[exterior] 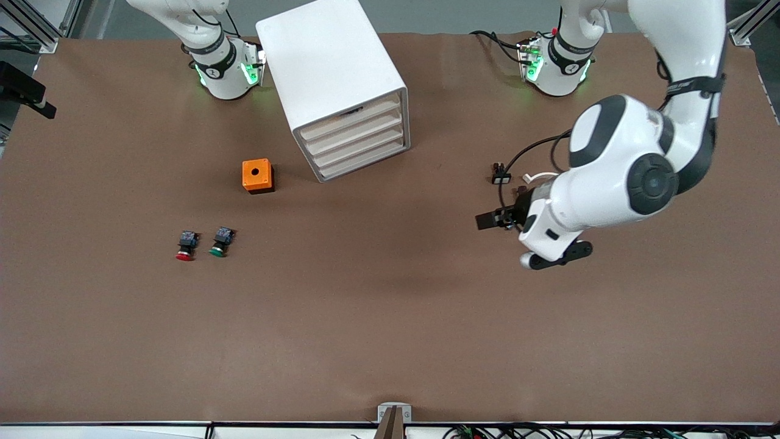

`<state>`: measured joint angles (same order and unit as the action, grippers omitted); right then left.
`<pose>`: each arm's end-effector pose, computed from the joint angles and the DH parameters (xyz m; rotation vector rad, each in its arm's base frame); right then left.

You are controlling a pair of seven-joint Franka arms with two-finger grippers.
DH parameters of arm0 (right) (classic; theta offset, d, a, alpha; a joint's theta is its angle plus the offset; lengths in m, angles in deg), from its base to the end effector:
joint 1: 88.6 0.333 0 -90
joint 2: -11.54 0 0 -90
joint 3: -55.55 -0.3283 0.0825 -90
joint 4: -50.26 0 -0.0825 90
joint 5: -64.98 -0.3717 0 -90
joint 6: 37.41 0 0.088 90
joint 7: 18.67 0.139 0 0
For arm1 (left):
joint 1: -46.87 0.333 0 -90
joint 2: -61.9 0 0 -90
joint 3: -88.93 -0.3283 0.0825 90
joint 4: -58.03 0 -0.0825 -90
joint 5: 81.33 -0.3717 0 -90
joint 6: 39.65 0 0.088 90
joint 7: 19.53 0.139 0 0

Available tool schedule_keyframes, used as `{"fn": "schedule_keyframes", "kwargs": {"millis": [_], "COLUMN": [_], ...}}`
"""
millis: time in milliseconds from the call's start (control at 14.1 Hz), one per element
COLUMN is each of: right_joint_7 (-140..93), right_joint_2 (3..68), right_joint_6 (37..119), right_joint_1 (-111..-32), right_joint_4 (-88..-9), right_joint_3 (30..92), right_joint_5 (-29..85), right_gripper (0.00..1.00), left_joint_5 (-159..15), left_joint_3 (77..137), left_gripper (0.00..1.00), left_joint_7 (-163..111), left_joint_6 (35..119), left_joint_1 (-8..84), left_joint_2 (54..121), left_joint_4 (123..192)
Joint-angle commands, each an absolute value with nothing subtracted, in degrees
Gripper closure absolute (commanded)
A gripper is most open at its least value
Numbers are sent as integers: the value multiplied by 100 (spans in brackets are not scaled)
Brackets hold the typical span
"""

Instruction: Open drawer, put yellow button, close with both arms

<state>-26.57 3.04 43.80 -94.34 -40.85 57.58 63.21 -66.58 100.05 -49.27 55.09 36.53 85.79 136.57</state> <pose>0.4717 -0.0612 0.6585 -3.1026 -0.0110 0.0301 0.6078 -0.2526 0.4618 2.8577 0.2778 -0.3735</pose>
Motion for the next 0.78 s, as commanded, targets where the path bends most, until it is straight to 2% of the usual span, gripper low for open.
{"fn": "schedule_keyframes", "kwargs": {"millis": [0, 355, 569, 711], "right_joint_7": [-2693, -2702, -2702, -2702], "right_joint_2": [179, 179, 179, 179], "right_joint_6": [4406, 4407, 4406, 4406], "right_joint_1": [-9484, -9484, -9484, -9484], "right_joint_4": [-4176, -4176, -4176, -4176], "right_joint_3": [5731, 5740, 5749, 5749], "right_joint_5": [6313, 6322, 6322, 6322], "right_gripper": [0, 0, 0, 0], "left_joint_5": [-6770, -6980, -7656, -7737], "left_joint_3": [10045, 10053, 10062, 10062], "left_gripper": [0, 0, 0, 0], "left_joint_7": [-4318, -2675, -2542, -2367], "left_joint_6": [4914, 4920, 5112, 5743], "left_joint_1": [4035, 5055, 5179, 5285], "left_joint_2": [7932, 6350, 6032, 5796], "left_joint_4": [13940, 15565, 15979, 16496]}}
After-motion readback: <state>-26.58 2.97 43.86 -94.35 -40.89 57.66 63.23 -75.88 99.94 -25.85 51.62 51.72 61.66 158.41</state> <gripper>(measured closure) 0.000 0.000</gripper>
